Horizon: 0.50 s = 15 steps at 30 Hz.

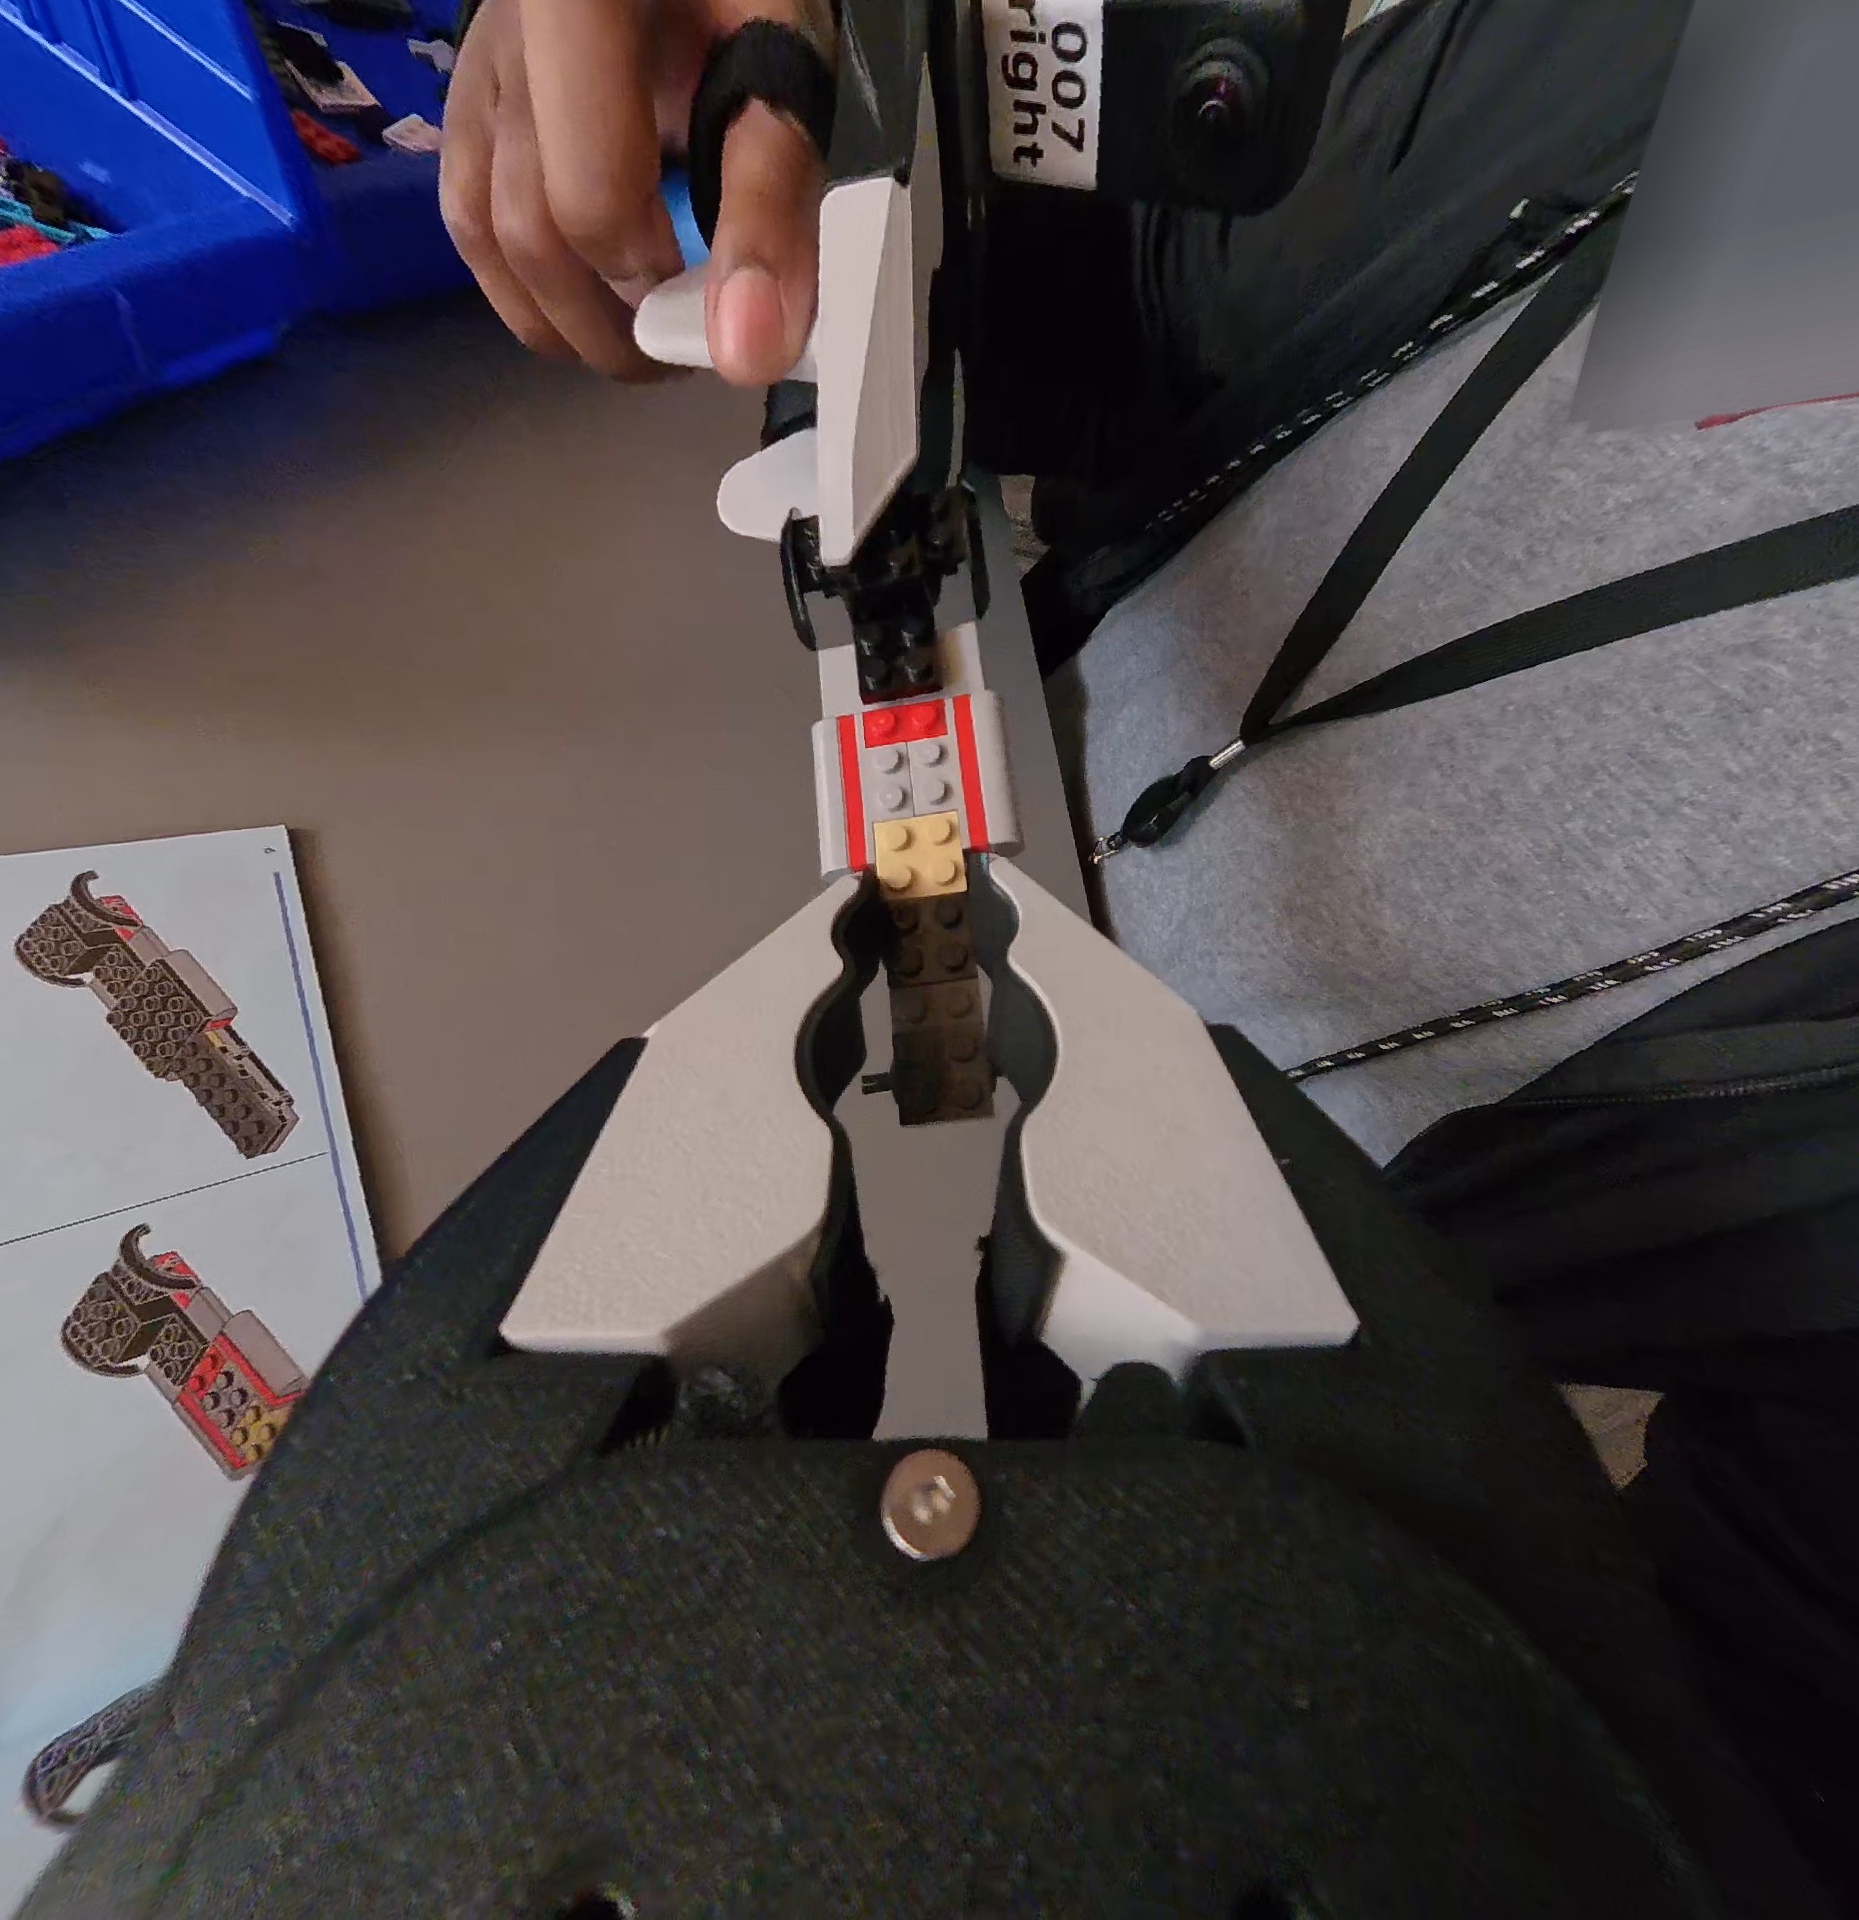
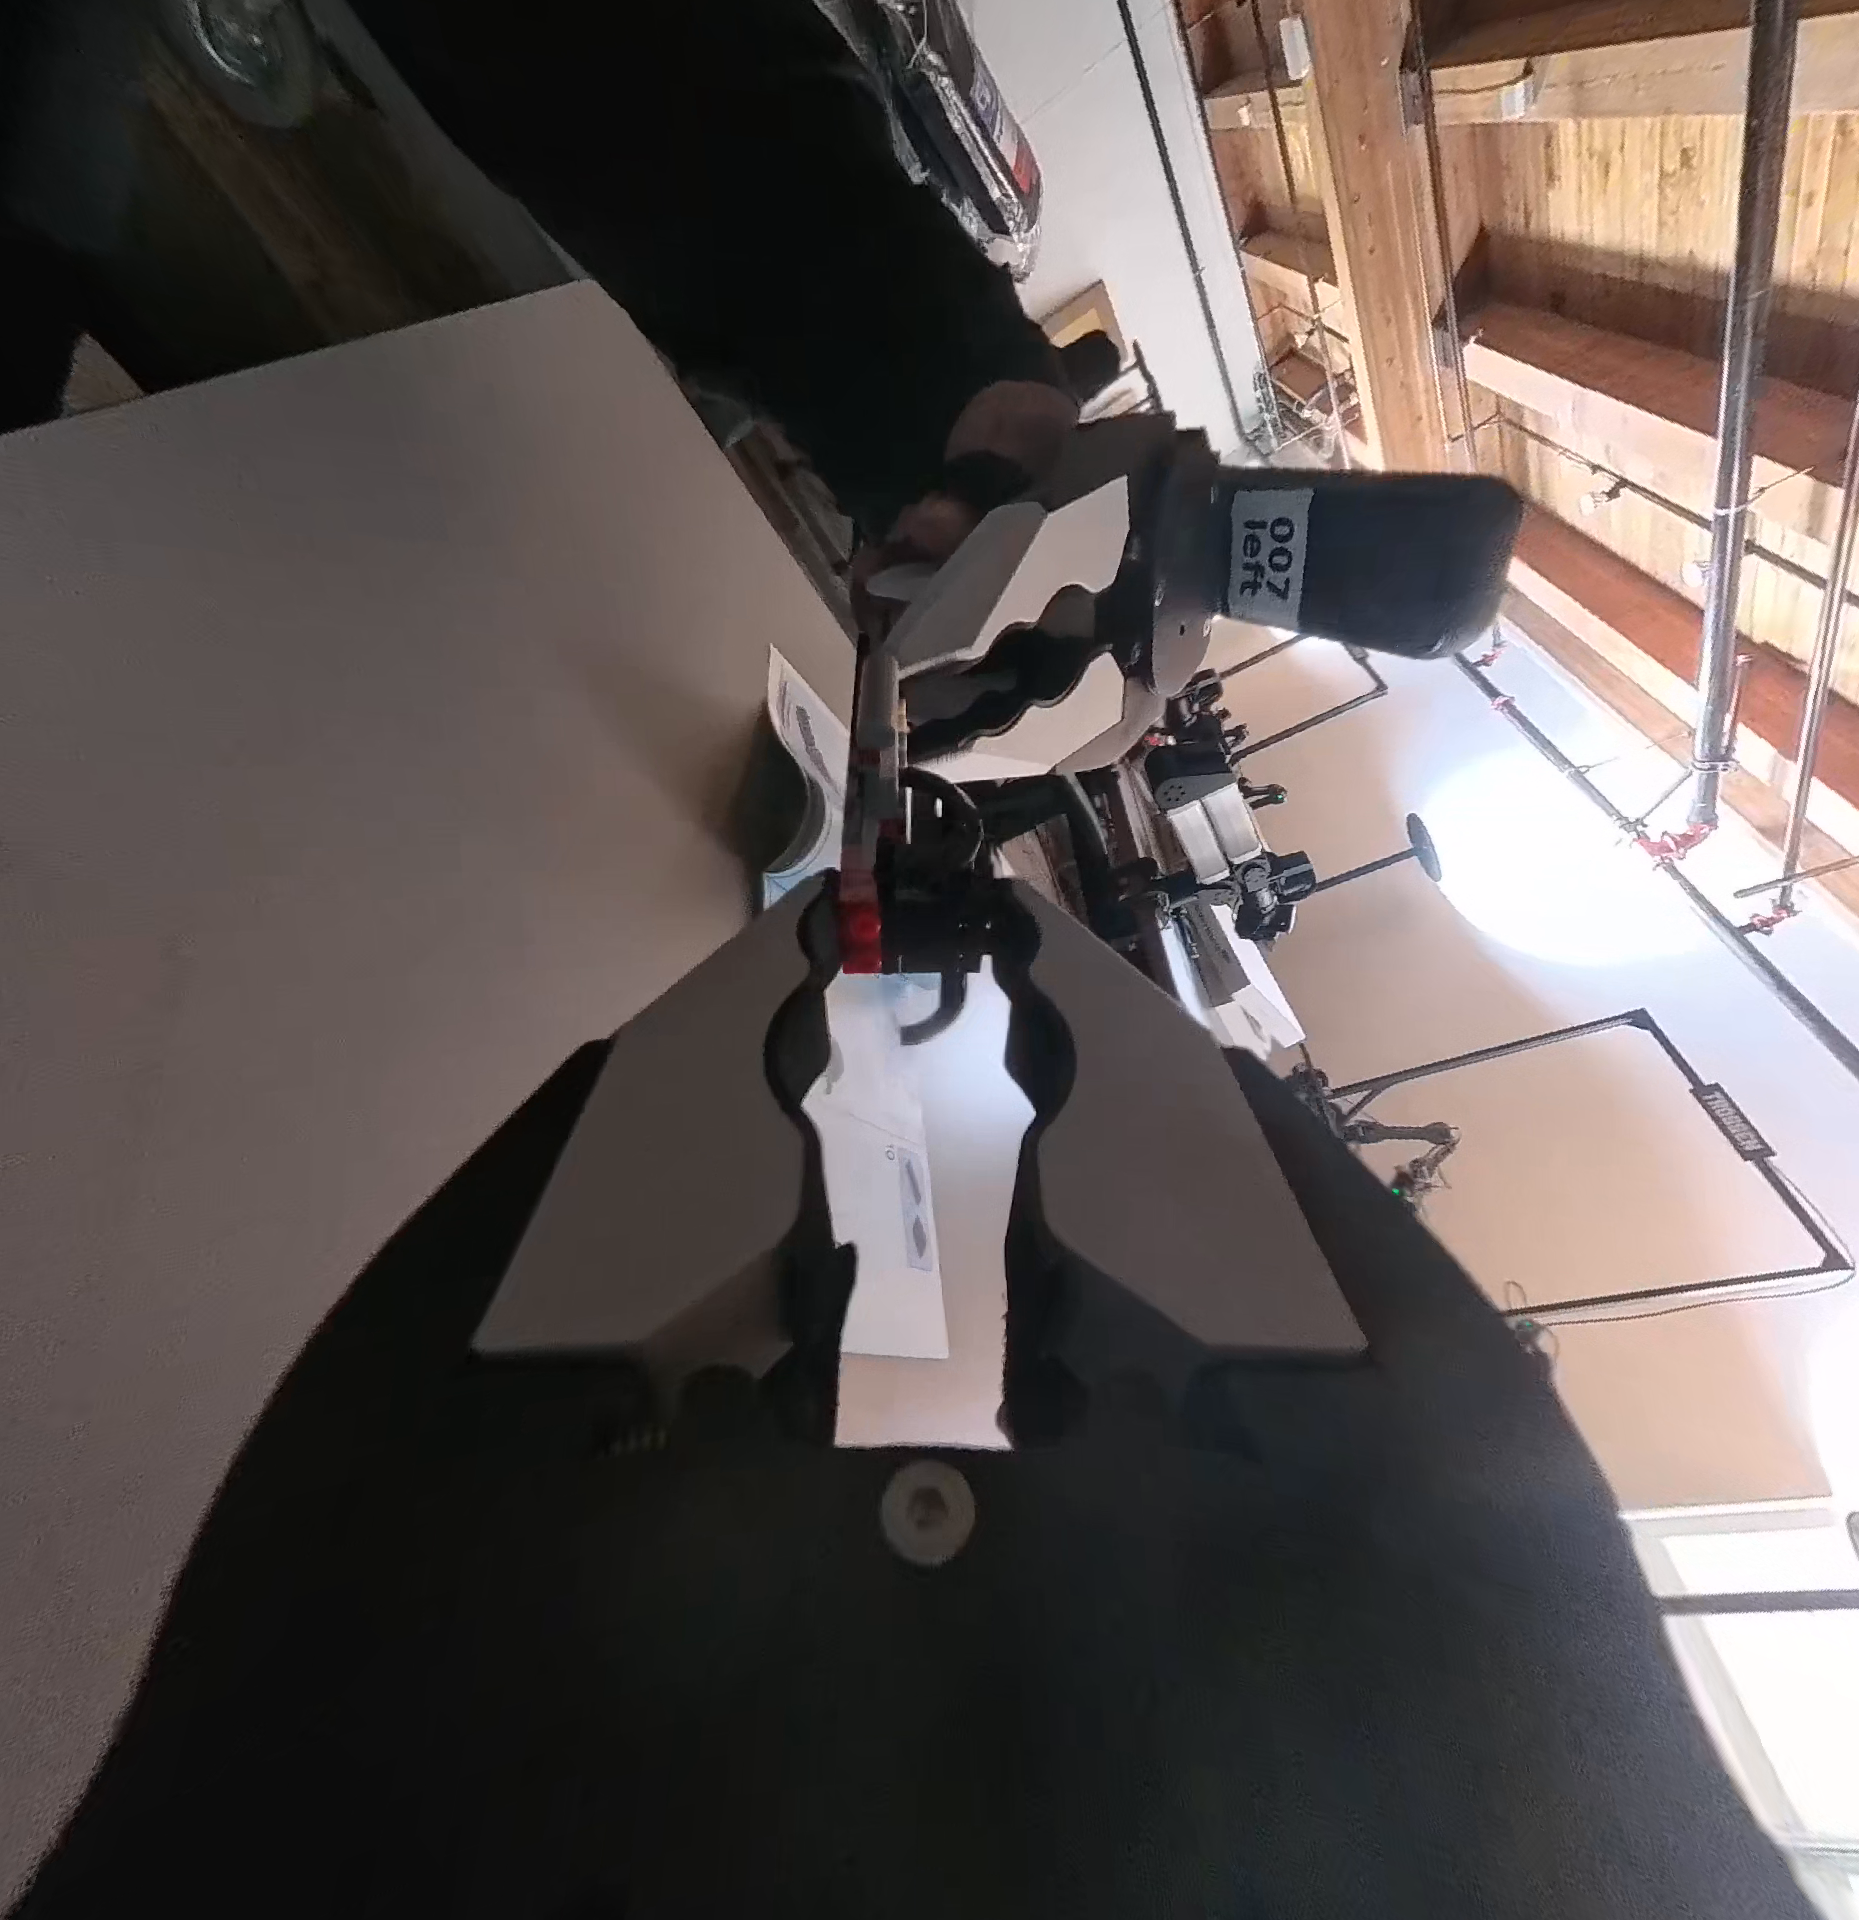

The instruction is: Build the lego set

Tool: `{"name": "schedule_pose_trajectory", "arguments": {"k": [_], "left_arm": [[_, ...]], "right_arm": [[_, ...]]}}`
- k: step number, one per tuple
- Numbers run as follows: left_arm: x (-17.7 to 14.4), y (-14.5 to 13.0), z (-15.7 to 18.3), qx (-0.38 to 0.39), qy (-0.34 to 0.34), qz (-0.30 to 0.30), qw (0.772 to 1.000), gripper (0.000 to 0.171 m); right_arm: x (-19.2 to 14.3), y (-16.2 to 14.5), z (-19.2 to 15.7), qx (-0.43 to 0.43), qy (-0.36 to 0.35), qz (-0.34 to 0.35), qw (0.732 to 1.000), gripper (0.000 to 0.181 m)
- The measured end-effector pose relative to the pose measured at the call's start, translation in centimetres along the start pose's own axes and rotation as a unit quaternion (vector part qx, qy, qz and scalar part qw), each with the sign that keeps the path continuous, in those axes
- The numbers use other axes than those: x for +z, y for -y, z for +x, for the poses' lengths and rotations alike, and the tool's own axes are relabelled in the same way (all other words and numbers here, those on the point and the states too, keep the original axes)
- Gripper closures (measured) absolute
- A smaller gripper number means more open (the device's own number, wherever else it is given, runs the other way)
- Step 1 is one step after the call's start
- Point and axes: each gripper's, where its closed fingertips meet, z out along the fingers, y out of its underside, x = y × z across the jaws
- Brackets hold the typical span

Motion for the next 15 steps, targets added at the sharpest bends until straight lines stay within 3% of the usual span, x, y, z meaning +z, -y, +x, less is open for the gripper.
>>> {"name": "schedule_pose_trajectory", "arguments": {"k": [15], "left_arm": [[0.38,0.43,-0.55,-0.057,-0.046,0.041,0.996,0.152]], "right_arm": [[-0.55,-0.66,-0.28,0.115,0.027,0.025,0.993,0.151]]}}
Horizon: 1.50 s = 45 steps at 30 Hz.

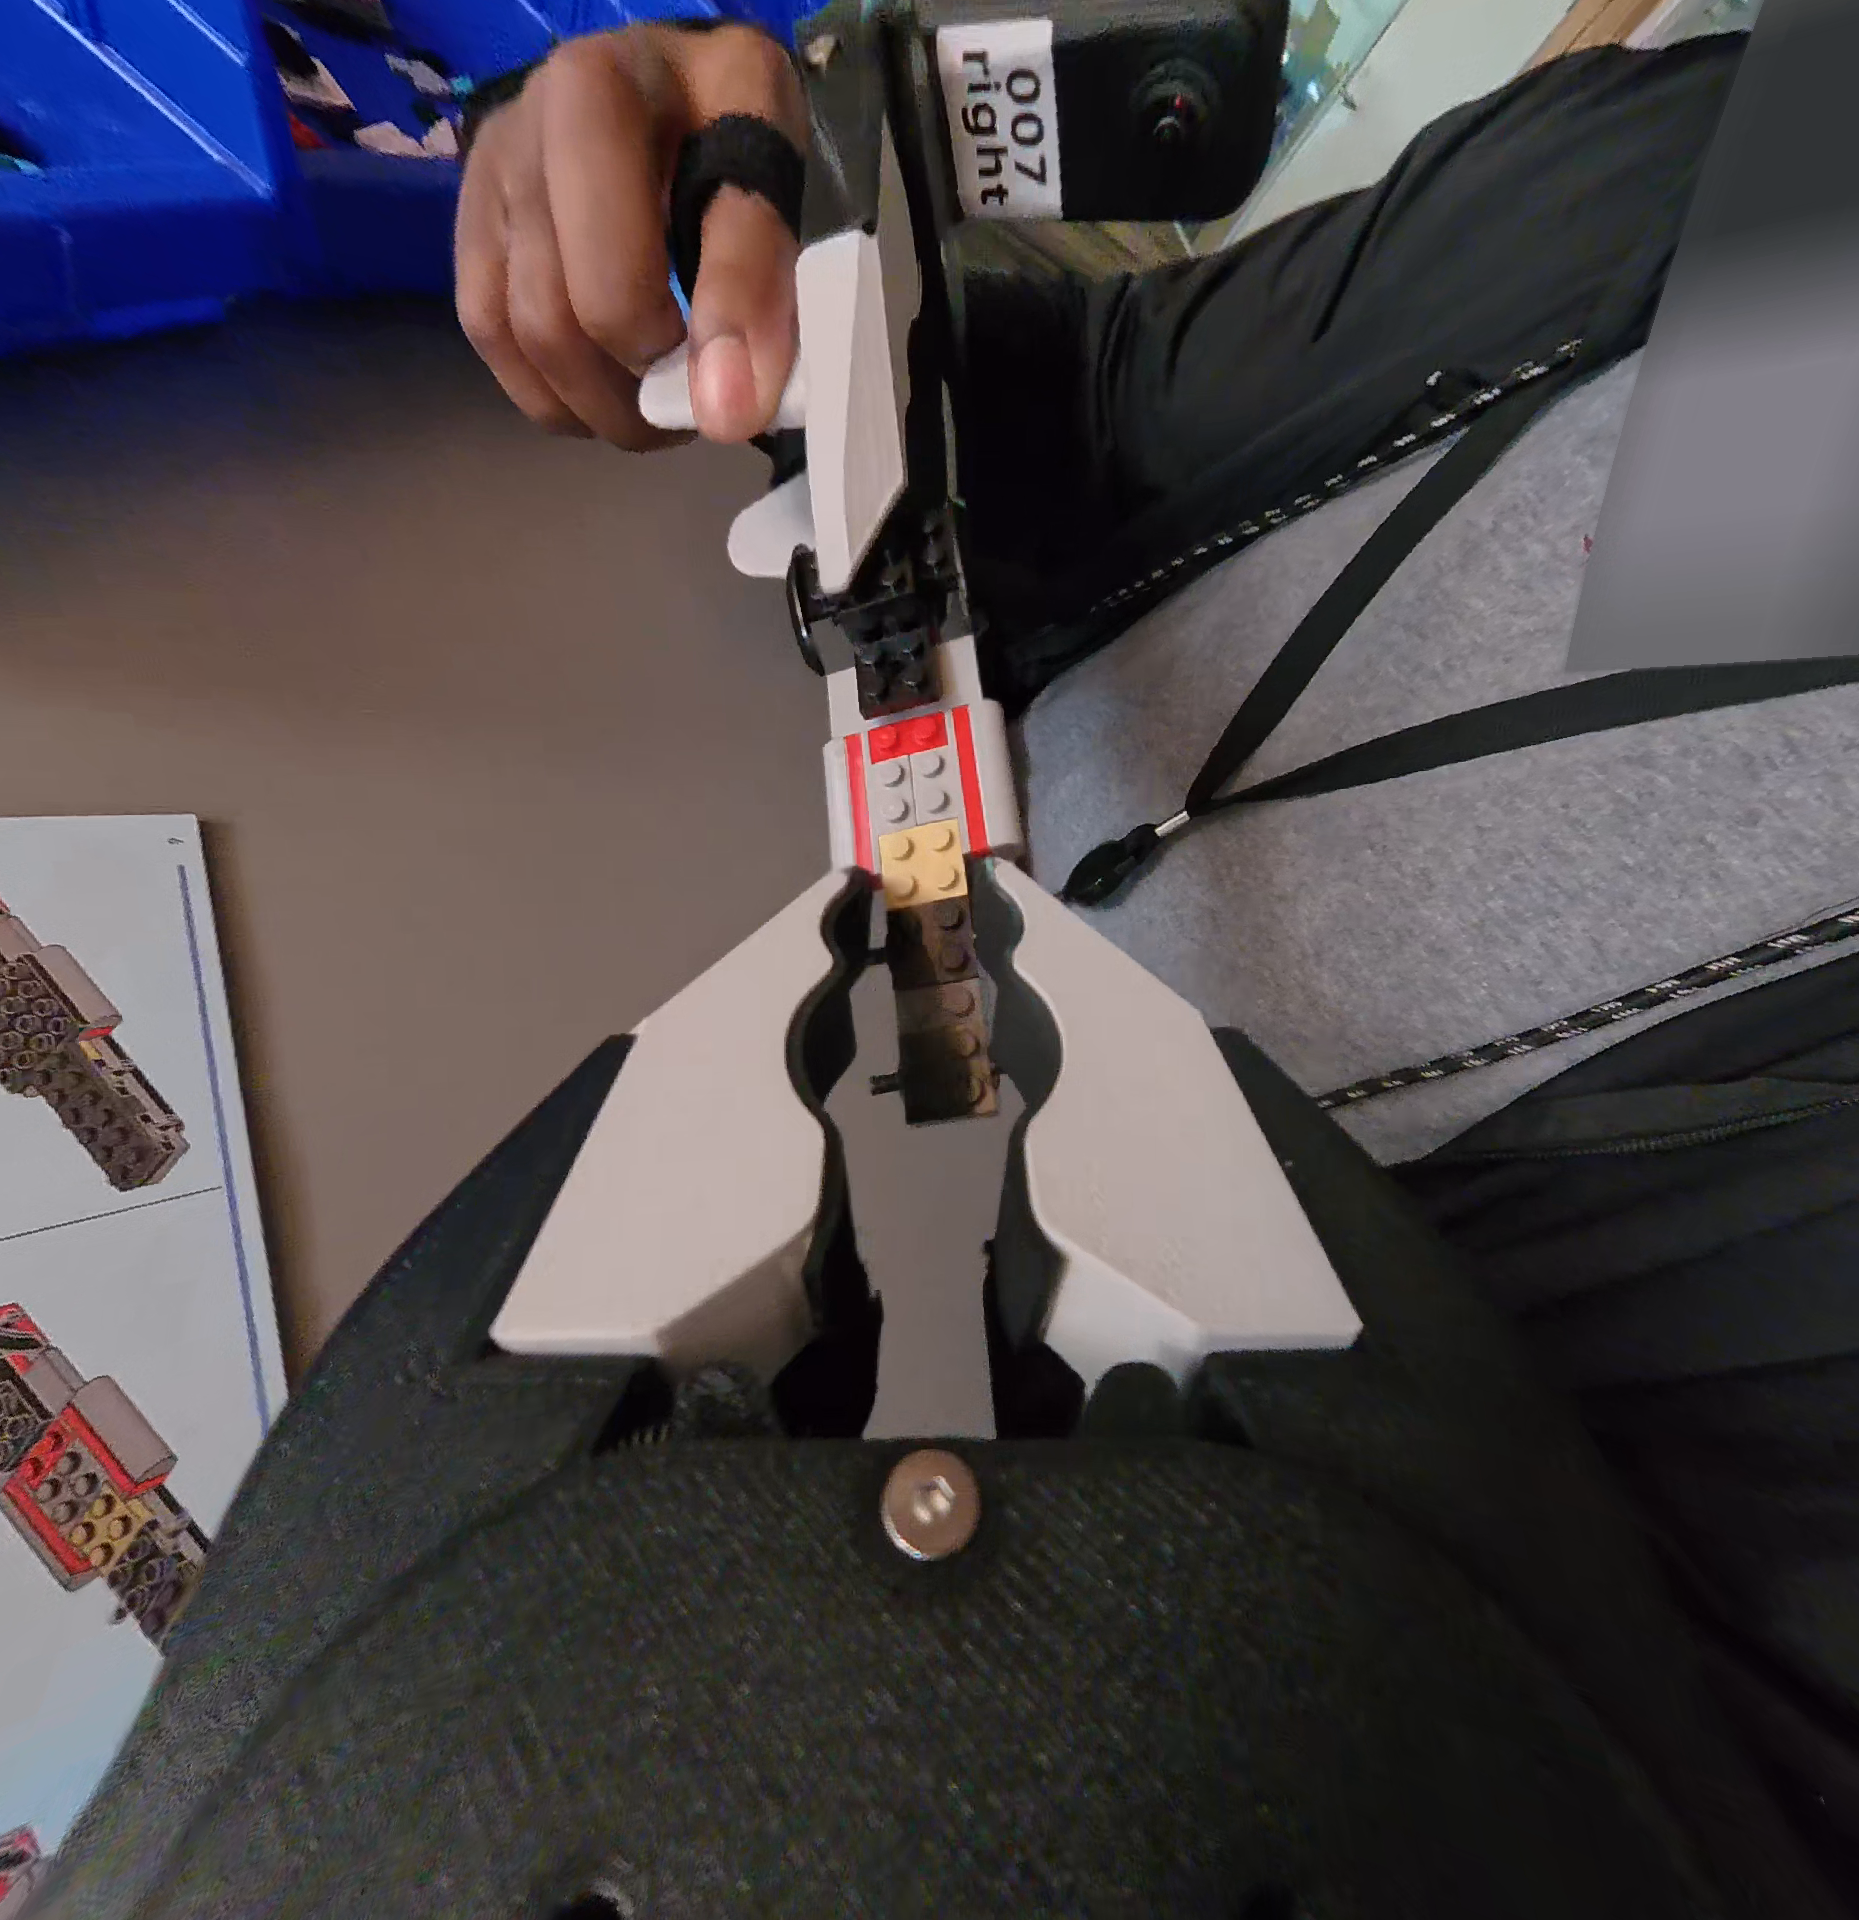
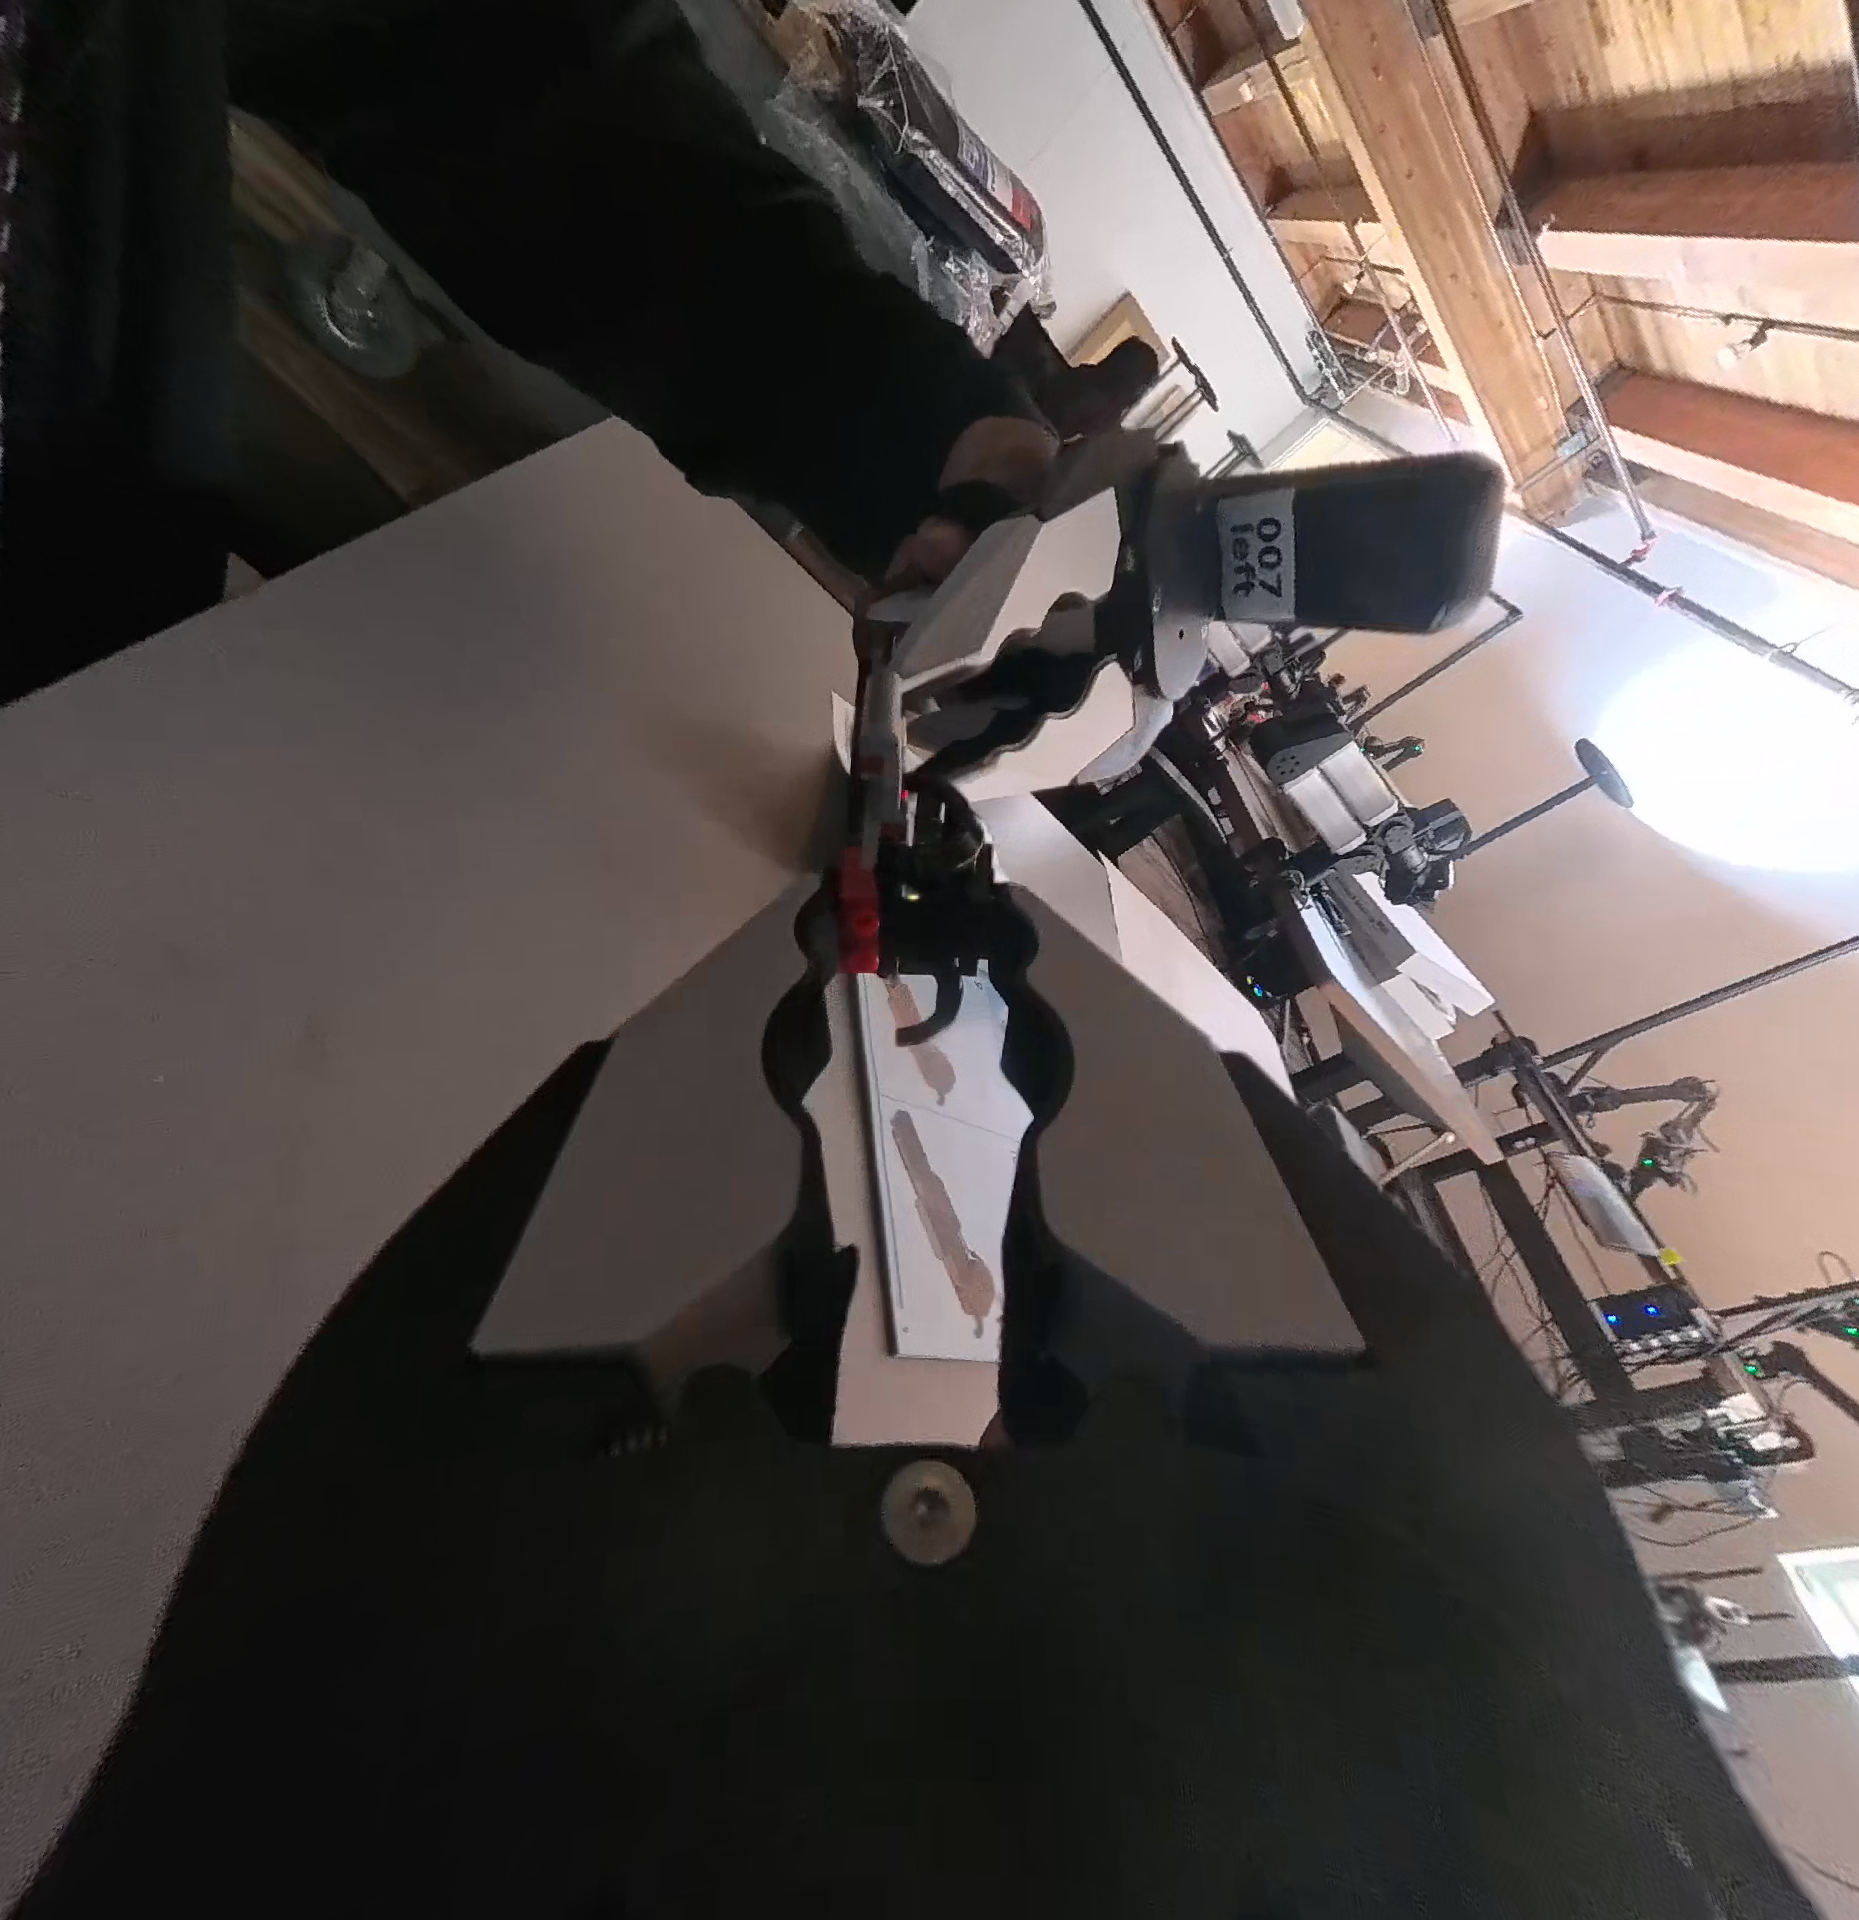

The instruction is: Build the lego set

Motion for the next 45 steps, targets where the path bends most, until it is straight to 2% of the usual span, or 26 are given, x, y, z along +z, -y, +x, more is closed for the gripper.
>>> {"name": "schedule_pose_trajectory", "arguments": {"k": [5,8,11,13,15,16,19,22,29,31,34,45], "left_arm": [[-0.9,1.0,-0.4,0.024,0.028,0.042,0.998,0.147],[-2.8,3.1,-0.7,0.067,0.094,0.126,0.985,0.137],[-5.7,4.7,-0.3,0.095,0.157,0.257,0.949,0.123],[-7.4,4.5,0.0,0.105,0.185,0.340,0.916,0.116],[-7.8,3.8,0.0,0.102,0.185,0.403,0.890,0.109],[-7.3,3.2,-0.5,0.094,0.186,0.410,0.888,0.105],[-4.3,2.1,-2.3,0.104,0.216,0.366,0.899,0.097],[-2.3,3.0,-3.0,0.155,0.231,0.341,0.898,0.096],[1.1,6.4,-3.3,0.175,0.122,0.388,0.897,0.115],[1.3,7.1,-2.8,0.175,0.081,0.411,0.891,0.121],[1.5,7.6,-2.2,0.191,0.056,0.420,0.886,0.130],[2.5,8.4,-1.8,0.239,0.058,0.419,0.874,0.142]], "right_arm": [[-0.1,-0.5,0.4,0.026,-0.010,0.005,1.000,0.151],[-0.3,-1.0,1.1,0.049,-0.026,0.007,0.998,0.151],[-0.8,-1.5,2.2,0.082,-0.053,0.012,0.995,0.151],[-1.1,-1.8,2.9,0.108,-0.067,0.021,0.992,0.151],[-1.2,-1.9,3.4,0.131,-0.077,0.030,0.988,0.151],[-1.2,-1.9,3.6,0.140,-0.079,0.034,0.986,0.151],[-1.0,-1.7,4.0,0.167,-0.083,0.048,0.981,0.151],[-1.0,-1.6,4.0,0.192,-0.079,0.054,0.977,0.151],[-1.9,-1.1,4.7,0.243,-0.097,0.093,0.961,0.151],[-2.1,-1.1,4.7,0.250,-0.098,0.098,0.958,0.151],[-2.3,-1.1,4.8,0.259,-0.097,0.111,0.955,0.151],[-2.1,-0.5,4.3,0.277,-0.076,0.135,0.948,0.150]]}}
